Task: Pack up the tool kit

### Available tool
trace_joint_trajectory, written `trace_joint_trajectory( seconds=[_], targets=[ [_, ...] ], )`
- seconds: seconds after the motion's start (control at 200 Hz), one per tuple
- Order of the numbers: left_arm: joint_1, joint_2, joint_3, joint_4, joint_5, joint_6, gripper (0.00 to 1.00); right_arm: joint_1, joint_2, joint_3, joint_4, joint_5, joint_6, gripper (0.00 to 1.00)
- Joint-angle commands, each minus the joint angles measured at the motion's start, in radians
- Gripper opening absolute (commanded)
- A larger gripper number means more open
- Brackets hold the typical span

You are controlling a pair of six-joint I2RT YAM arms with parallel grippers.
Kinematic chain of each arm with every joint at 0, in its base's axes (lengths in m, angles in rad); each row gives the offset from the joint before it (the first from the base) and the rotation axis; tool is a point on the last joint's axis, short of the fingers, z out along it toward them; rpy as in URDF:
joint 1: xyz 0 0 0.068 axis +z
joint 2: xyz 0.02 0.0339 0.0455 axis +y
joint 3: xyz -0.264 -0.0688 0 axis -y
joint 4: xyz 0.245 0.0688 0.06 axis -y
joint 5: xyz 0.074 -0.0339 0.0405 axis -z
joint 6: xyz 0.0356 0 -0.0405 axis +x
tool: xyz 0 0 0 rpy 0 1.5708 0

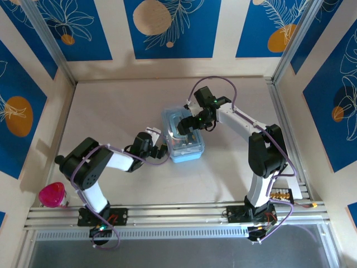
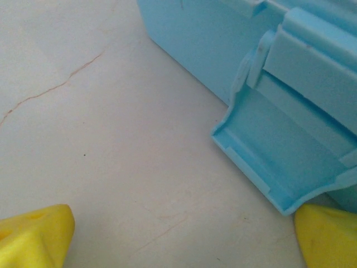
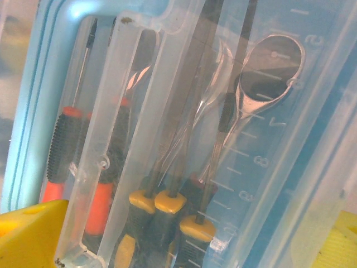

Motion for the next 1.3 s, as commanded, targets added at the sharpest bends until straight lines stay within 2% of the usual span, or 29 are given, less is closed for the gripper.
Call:
trace_joint_trajectory(
  seconds=[0.0,1.296],
  targets=[
    [0.017,-0.028,-0.002,0.015,-0.159,-0.018,1.0,0.028,0.028,-0.041,-0.153,-0.097,-0.039,0.97],
    [0.017,-0.238,0.025,-0.114,-0.159,0.031,1.0,0.037,0.043,-0.04,-0.145,-0.126,-0.034,0.97]
  ],
)
